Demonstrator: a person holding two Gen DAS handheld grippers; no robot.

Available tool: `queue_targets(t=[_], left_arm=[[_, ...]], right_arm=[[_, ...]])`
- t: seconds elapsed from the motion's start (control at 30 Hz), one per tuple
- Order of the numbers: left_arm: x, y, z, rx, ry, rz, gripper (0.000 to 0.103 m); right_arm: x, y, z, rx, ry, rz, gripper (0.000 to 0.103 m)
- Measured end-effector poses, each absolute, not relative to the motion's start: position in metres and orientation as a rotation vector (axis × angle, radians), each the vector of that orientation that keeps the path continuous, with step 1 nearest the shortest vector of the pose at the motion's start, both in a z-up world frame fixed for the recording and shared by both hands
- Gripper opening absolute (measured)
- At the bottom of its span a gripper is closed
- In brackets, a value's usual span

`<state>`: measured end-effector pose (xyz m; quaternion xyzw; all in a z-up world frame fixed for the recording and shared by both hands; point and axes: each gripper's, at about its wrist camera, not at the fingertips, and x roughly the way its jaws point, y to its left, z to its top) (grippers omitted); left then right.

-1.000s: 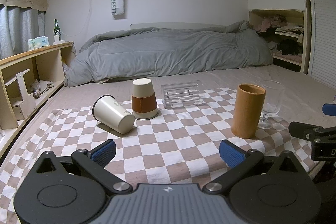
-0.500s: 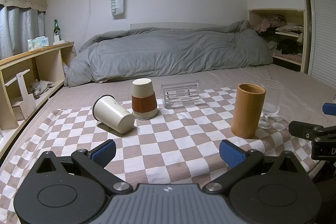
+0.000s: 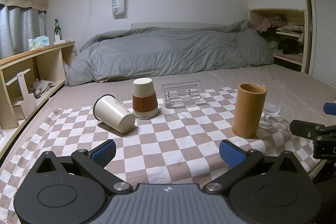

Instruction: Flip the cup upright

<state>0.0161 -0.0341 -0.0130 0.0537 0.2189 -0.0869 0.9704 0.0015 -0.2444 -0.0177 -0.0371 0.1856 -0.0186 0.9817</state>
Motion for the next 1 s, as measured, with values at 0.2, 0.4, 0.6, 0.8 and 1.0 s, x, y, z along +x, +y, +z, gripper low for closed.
queue_targets(t=[0.2, 0.4, 0.6, 0.8, 1.0], left_arm=[[0.0161, -0.0345, -0.013, 0.109, 0.443, -0.176, 0.103], [0.0162, -0.034, -0.0131, 0.105, 0.443, -0.174, 0.103], [0.0162, -0.0335, -0.0128, 0.104, 0.443, -0.174, 0.103], [0.0163, -0.0335, -0.0128, 0.104, 0.444, -0.174, 0.103], [0.0163, -0.0329, -0.013, 0.106, 0.444, -0.175, 0.103]], right_arm=[[0.0018, -0.2435, -0.0164, -0.071, 0.373, -0.035, 0.103], [0.0019, -0.2436, -0.0166, -0.07, 0.373, -0.036, 0.103], [0.0019, -0.2429, -0.0156, -0.07, 0.373, -0.035, 0.103], [0.0018, -0.2431, -0.0158, -0.069, 0.373, -0.035, 0.103], [0.0016, -0.2438, -0.0161, -0.069, 0.372, -0.035, 0.103]])
